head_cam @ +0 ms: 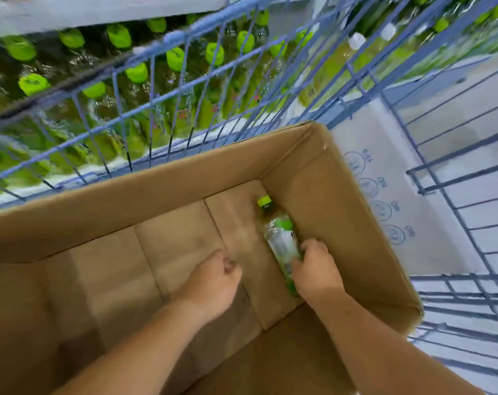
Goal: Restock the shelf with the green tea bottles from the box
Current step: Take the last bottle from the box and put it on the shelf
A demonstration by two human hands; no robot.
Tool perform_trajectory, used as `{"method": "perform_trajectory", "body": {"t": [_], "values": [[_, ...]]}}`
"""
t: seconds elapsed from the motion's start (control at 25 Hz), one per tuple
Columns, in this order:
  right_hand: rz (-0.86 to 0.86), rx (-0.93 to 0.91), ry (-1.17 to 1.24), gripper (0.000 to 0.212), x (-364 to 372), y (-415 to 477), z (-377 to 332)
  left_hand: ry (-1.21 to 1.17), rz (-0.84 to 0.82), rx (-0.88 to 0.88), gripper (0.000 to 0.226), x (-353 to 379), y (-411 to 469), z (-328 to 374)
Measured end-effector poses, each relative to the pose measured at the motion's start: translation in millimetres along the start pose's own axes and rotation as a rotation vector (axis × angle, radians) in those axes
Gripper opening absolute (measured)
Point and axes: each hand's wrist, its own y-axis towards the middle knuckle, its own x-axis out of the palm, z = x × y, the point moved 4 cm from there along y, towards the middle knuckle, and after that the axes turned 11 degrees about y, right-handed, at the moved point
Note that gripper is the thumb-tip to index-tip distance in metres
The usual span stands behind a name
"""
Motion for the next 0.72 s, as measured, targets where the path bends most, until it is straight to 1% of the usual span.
{"method": "perform_trajectory", "body": {"t": [0.04,0.12,0.16,0.2,0.28,0.36,0.44,0.52,0.6,0.72], "values": [[-0.014,-0.003,-0.006,0.032,-2,3,2,-0.012,0.006,0.002,0.006,3,7,8],[-0.051,-0.009,-0.040,0.042,-1,5,2,-0.049,0.058,0.001,0.028,7,24,24],[-0.070,-0.002,-0.038,0.047,2,5,1,-0.077,0.086,-0.018,0.034,7,32,31],[-0.087,0.018,-0.012,0.052,7,5,2,-0.092,0.098,-0.027,0.031,9,39,38],[-0.108,0.083,0.036,0.060,15,6,6,-0.089,0.082,-0.060,0.018,18,52,47],[-0.159,0.129,0.029,0.064,22,10,10,-0.082,0.059,-0.108,0.030,29,60,55],[-0.249,0.184,0.142,0.069,28,14,13,-0.084,0.046,-0.165,0.041,37,63,60],[-0.336,0.221,0.259,0.066,33,18,11,-0.116,0.045,-0.187,0.043,42,68,60],[-0.395,0.210,0.255,0.065,35,23,11,-0.196,0.038,-0.194,0.043,42,70,56],[-0.470,0.165,0.232,0.069,29,22,7,-0.317,0.048,-0.209,0.039,38,62,51]]}}
